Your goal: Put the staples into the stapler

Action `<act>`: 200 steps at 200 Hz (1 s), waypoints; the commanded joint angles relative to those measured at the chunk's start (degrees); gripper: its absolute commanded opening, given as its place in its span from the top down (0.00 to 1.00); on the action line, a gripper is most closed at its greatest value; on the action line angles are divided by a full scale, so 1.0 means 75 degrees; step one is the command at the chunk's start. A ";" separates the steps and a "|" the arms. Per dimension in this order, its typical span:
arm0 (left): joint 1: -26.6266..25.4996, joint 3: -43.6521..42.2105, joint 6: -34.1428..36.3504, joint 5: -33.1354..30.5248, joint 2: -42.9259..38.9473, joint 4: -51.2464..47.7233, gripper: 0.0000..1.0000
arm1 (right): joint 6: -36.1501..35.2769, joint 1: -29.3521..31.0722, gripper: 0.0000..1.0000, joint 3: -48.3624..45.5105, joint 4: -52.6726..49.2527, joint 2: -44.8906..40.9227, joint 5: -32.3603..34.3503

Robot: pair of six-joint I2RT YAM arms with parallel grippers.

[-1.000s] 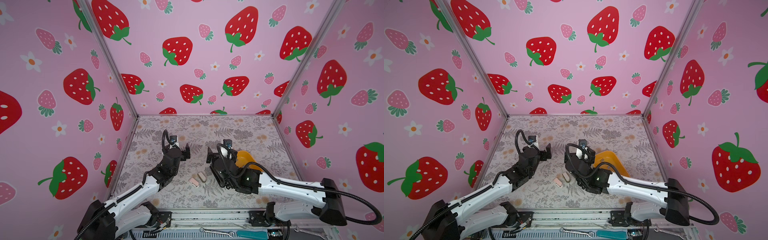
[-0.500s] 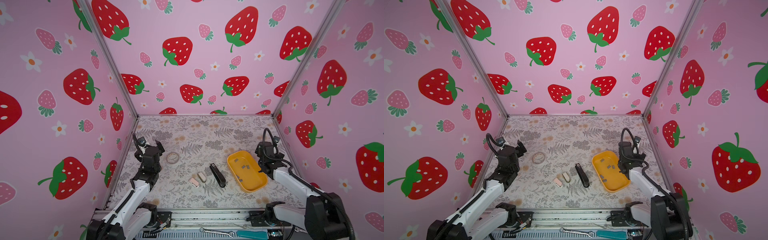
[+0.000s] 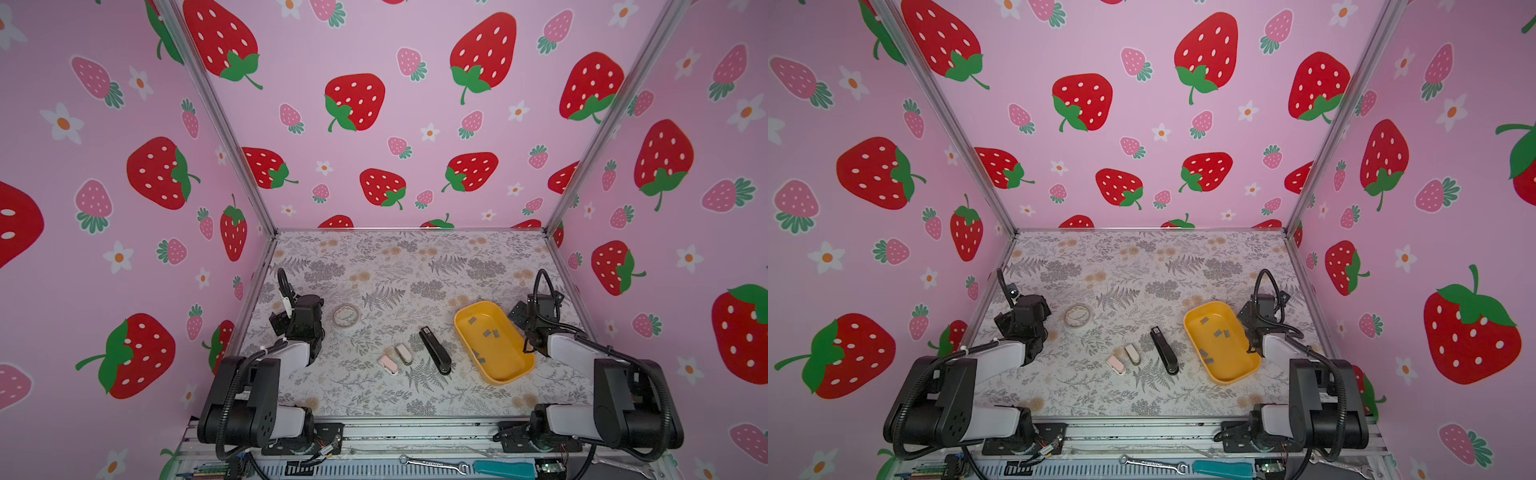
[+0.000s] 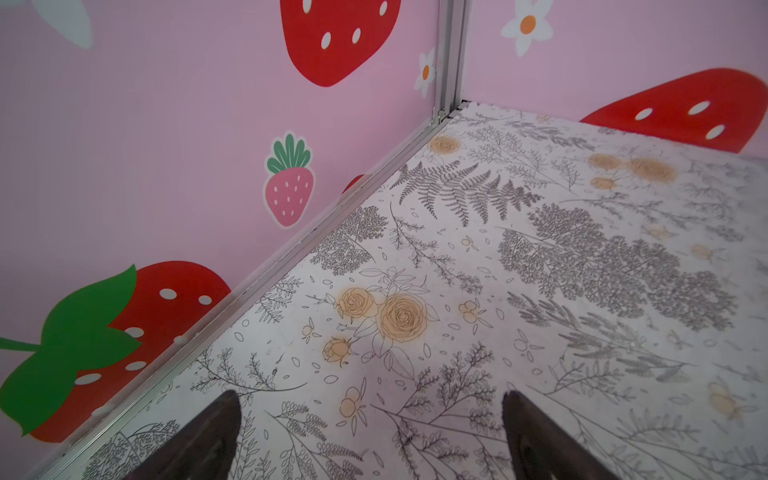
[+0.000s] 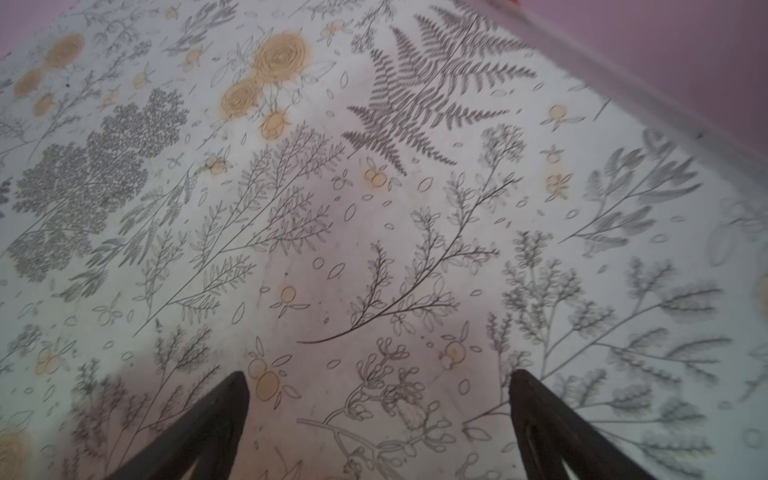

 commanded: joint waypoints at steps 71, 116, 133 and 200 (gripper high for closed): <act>0.0261 0.0196 -0.0356 0.0299 0.0346 0.0396 0.01 | 0.0666 0.0964 0.03 0.0035 0.0864 0.0437 -0.1636; 0.0250 0.0232 -0.0213 0.0481 0.0427 0.0478 0.01 | -0.0028 0.1019 0.02 0.0382 0.0433 -0.0017 -0.0449; 0.0243 0.0267 -0.0171 0.0536 0.0463 0.0466 0.01 | -0.0551 0.1036 0.02 0.0350 0.0238 -0.0914 0.1189; 0.0228 -0.0656 0.0842 0.2224 0.0174 0.2245 0.01 | -0.3017 0.1345 0.01 -0.2239 0.5703 -0.1339 0.5313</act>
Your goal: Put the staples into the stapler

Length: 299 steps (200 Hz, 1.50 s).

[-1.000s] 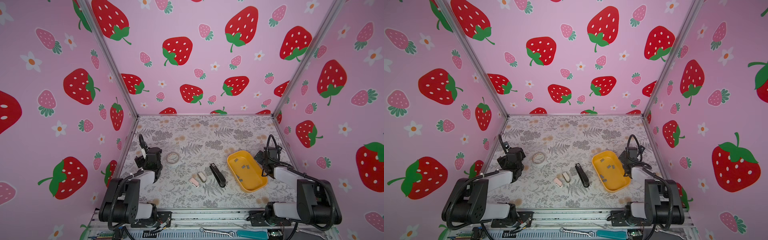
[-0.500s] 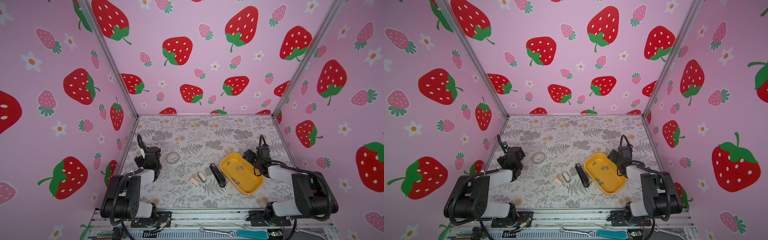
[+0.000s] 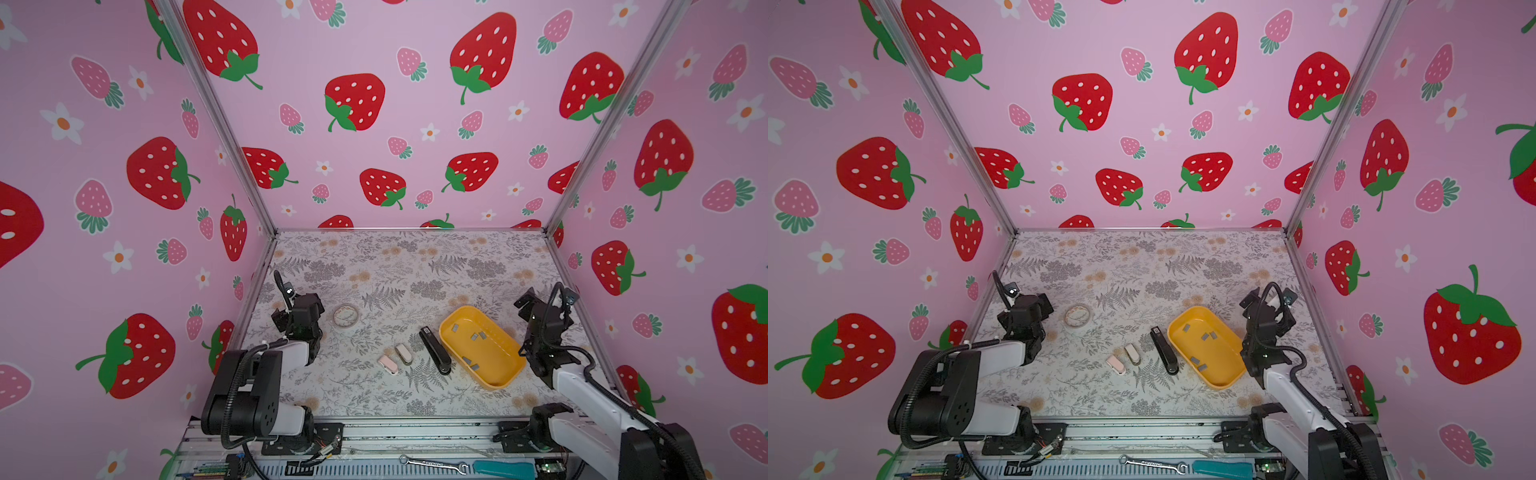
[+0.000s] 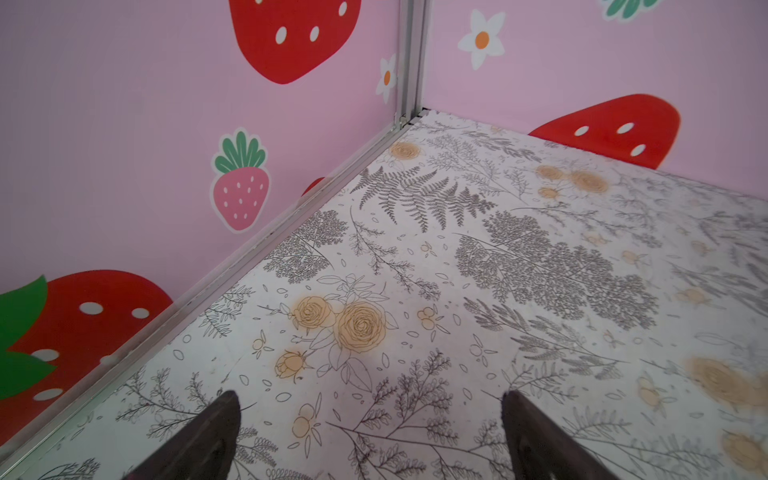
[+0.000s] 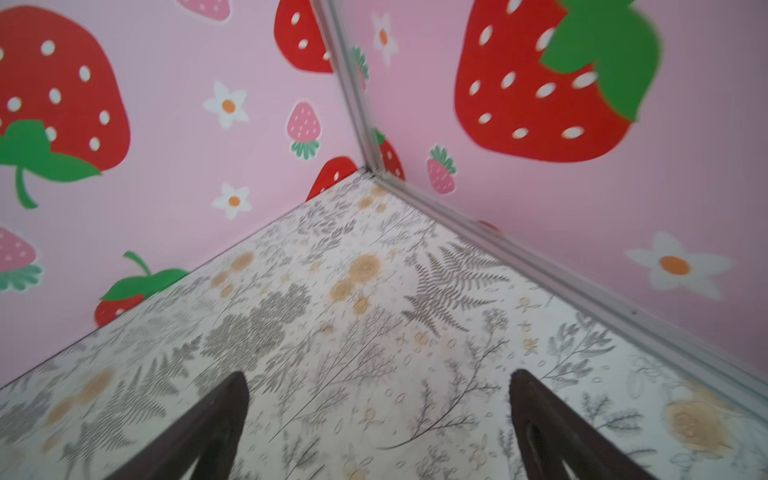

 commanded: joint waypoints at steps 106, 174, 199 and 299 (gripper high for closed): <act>0.0082 0.0367 0.1197 0.2546 0.0987 0.0989 0.01 | -0.4074 0.0067 0.01 0.0137 0.5265 0.3971 -0.0815; 0.0079 0.0523 0.1240 0.2657 0.0958 0.0631 0.01 | -0.4141 -0.0445 0.01 -0.0855 0.7035 0.4264 -0.2838; 0.0074 0.0535 0.1242 0.2660 0.0986 0.0631 0.01 | -0.4104 -0.0409 0.01 -0.0645 0.6507 0.4119 -0.2740; 0.0098 0.0553 0.1229 0.2711 0.0979 0.0577 0.01 | -0.3850 -0.0600 0.01 -0.0082 0.5636 0.4272 -0.2643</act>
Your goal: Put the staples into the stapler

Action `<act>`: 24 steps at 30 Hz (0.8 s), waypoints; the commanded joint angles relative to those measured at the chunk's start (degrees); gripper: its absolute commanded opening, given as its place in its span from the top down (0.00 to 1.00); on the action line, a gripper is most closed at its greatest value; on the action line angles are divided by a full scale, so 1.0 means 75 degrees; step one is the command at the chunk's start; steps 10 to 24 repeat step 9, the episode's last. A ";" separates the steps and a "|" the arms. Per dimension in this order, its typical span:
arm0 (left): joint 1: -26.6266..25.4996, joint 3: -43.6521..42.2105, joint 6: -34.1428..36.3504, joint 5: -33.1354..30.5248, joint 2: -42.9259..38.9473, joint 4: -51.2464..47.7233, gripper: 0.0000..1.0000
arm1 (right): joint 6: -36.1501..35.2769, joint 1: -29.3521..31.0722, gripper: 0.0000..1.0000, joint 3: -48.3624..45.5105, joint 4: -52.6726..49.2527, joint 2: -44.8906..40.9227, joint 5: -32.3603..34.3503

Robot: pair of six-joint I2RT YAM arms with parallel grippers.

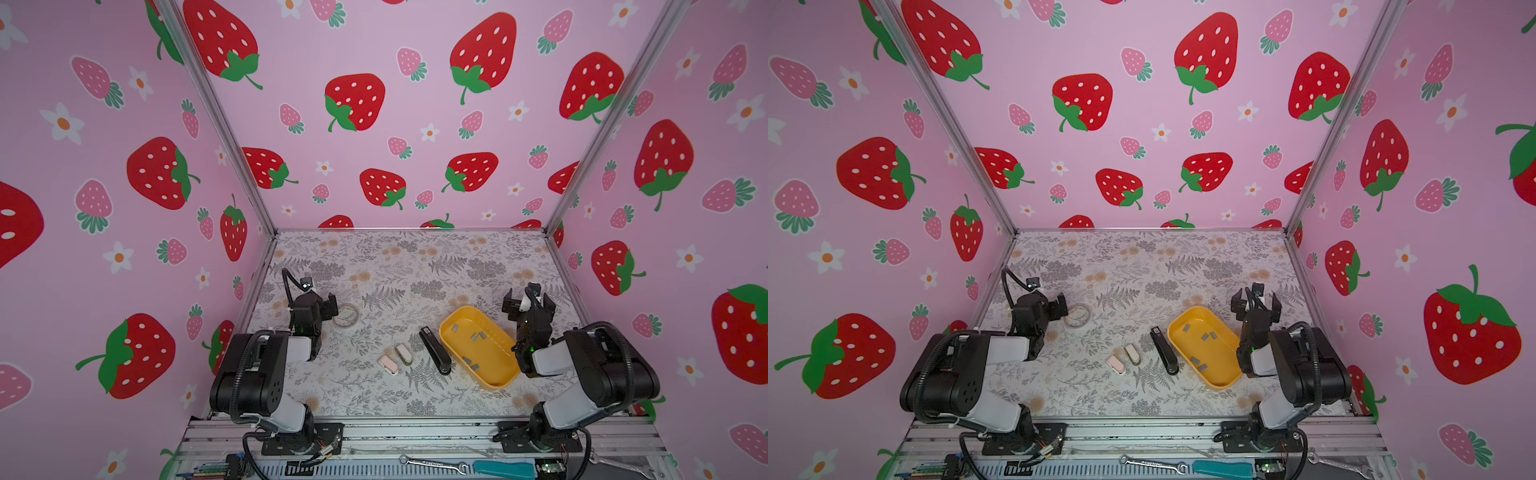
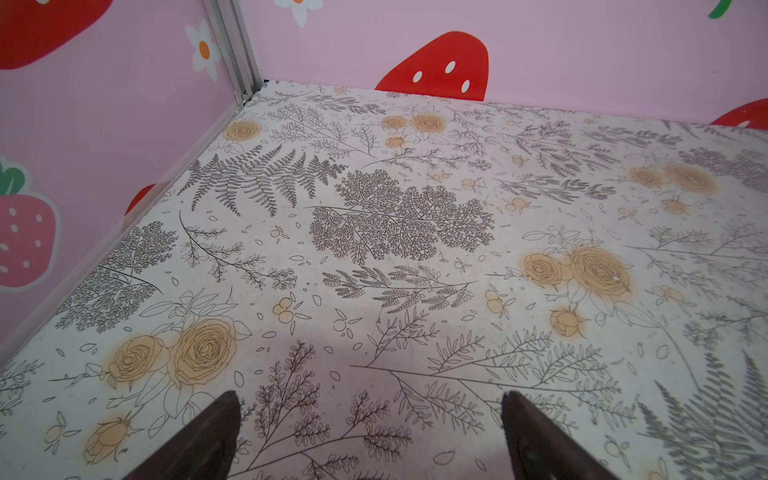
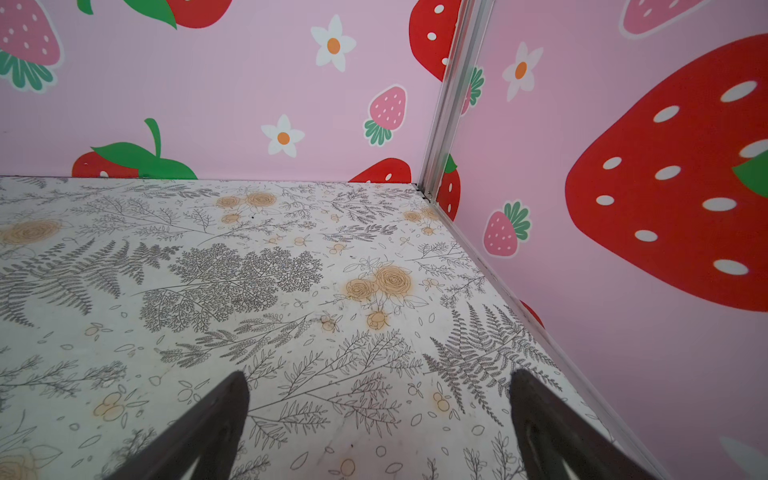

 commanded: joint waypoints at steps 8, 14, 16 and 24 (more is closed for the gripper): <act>-0.0018 0.0203 0.0107 -0.0039 0.0007 0.0056 0.01 | 0.0075 -0.0035 0.01 0.0069 -0.0007 -0.0019 -0.0047; -0.0019 0.0204 0.0098 -0.0039 0.0005 0.0054 0.01 | 0.0075 -0.0035 0.01 0.0080 -0.0024 -0.0008 -0.0057; -0.0019 0.0204 0.0098 -0.0039 0.0005 0.0054 0.01 | 0.0075 -0.0035 0.01 0.0080 -0.0024 -0.0008 -0.0057; -0.0019 0.0204 0.0098 -0.0039 0.0005 0.0054 0.01 | 0.0075 -0.0035 0.01 0.0080 -0.0024 -0.0008 -0.0057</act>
